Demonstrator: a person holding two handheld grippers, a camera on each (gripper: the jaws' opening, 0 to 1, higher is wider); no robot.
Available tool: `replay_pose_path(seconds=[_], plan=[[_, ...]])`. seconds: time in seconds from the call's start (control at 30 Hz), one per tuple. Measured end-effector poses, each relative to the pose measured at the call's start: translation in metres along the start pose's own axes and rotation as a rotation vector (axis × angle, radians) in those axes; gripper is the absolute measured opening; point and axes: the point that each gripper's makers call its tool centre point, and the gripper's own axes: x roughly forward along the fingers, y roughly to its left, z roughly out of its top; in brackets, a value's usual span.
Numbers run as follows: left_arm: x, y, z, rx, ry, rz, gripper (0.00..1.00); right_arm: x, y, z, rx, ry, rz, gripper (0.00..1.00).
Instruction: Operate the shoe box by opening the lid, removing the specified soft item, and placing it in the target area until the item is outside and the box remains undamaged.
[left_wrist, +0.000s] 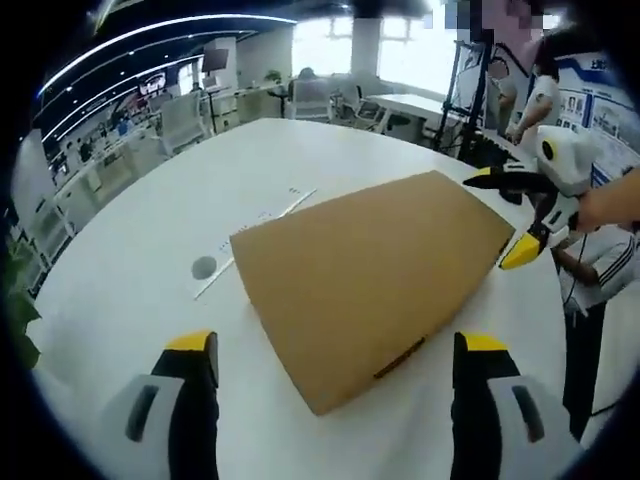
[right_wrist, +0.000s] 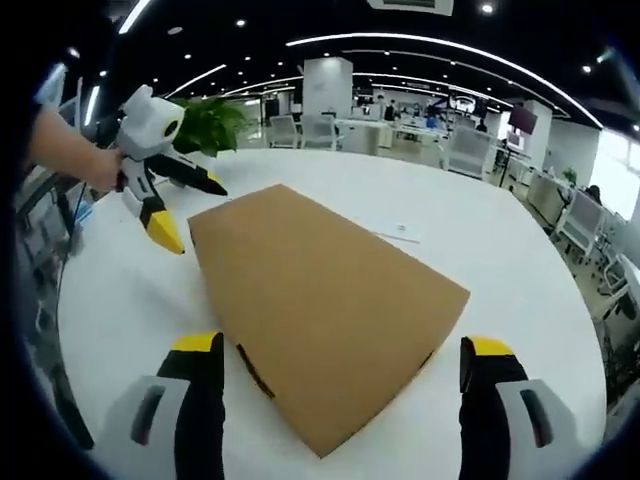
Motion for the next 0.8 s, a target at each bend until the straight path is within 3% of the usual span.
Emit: replay_pose_path(seconds=[0.03,0.07,0.2,0.4,0.57,0.77,0.8], plan=[[0.002,-0.001,0.000,0.009,0.000,0.005,0.99,0.001,-0.004,-0.003,-0.008,0.019,-0.022,1.00],[0.004,-0.001,0.000,0.032,-0.001,0.015,0.99,0.004,0.004,-0.002,0.023,0.009,0.017,1.00],[0.007,-0.008,-0.009,0.056,0.024,0.021,0.99,0.007,0.012,-0.003,0.031,0.004,0.038,0.97],[0.005,-0.004,-0.011,0.045,0.012,0.055,0.95,0.012,0.016,-0.007,0.019,0.019,0.045,0.96],[0.003,0.000,-0.009,0.009,0.000,0.041,0.85,0.013,0.014,-0.009,0.030,0.026,0.035,0.94],[0.010,-0.017,-0.007,0.074,0.024,-0.008,0.74,0.015,0.018,-0.005,0.072,0.017,0.021,0.97],[0.012,-0.015,-0.006,0.081,0.025,0.016,0.74,0.014,0.017,-0.005,0.070,0.016,0.021,0.96]])
